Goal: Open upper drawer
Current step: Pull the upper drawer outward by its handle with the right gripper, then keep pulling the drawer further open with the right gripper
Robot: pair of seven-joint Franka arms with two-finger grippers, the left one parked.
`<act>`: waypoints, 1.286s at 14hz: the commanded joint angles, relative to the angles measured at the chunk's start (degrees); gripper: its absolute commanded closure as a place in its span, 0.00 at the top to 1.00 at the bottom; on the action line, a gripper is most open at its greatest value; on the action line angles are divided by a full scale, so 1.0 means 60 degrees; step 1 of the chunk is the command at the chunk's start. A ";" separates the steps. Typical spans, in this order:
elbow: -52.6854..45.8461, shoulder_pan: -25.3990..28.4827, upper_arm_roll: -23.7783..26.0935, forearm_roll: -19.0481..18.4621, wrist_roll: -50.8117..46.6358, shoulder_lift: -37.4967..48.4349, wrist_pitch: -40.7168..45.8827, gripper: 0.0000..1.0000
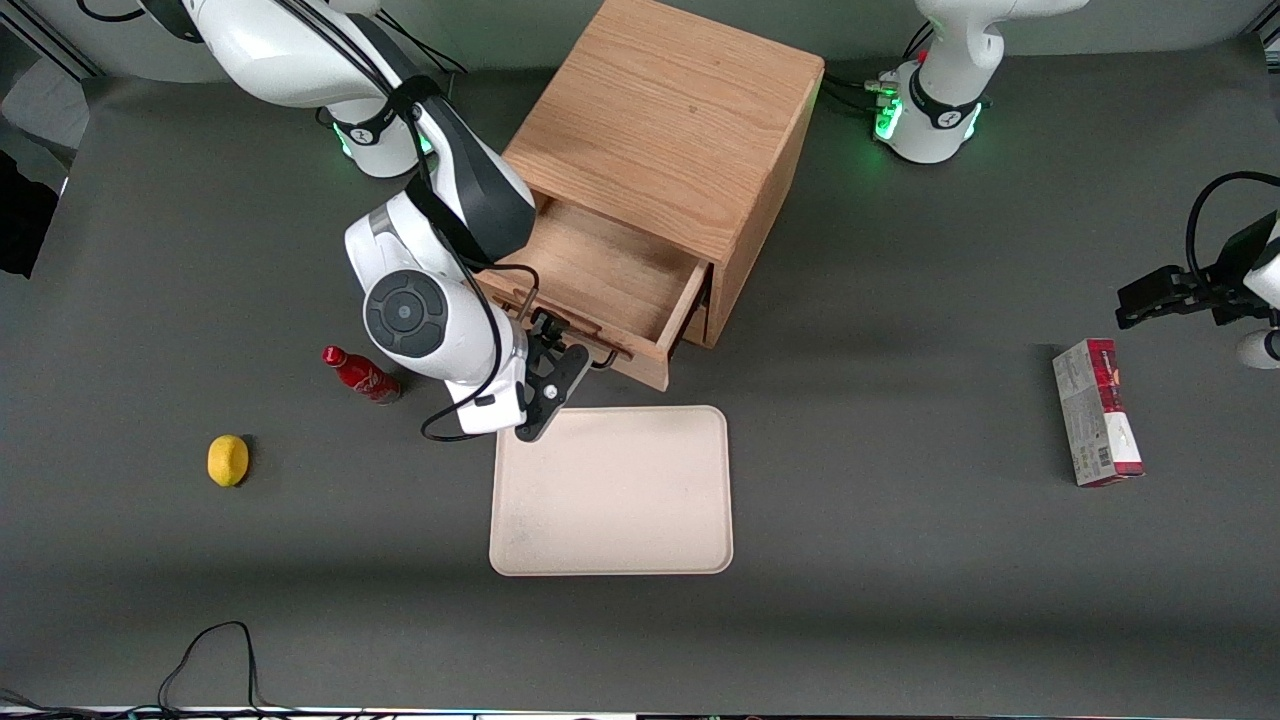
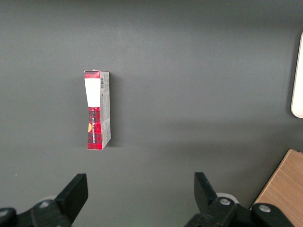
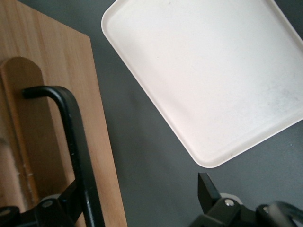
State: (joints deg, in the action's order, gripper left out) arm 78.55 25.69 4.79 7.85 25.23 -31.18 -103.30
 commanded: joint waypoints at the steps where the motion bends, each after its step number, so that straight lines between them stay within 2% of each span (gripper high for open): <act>1: -0.0464 -0.0121 0.0023 0.0200 0.0307 -0.0252 0.0209 1.00; 18: -0.1313 -0.0853 0.0052 0.0185 0.0600 -0.0823 0.0194 1.00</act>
State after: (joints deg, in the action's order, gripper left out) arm 73.98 21.92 4.78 7.88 27.06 -34.16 -103.12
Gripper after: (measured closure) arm 0.000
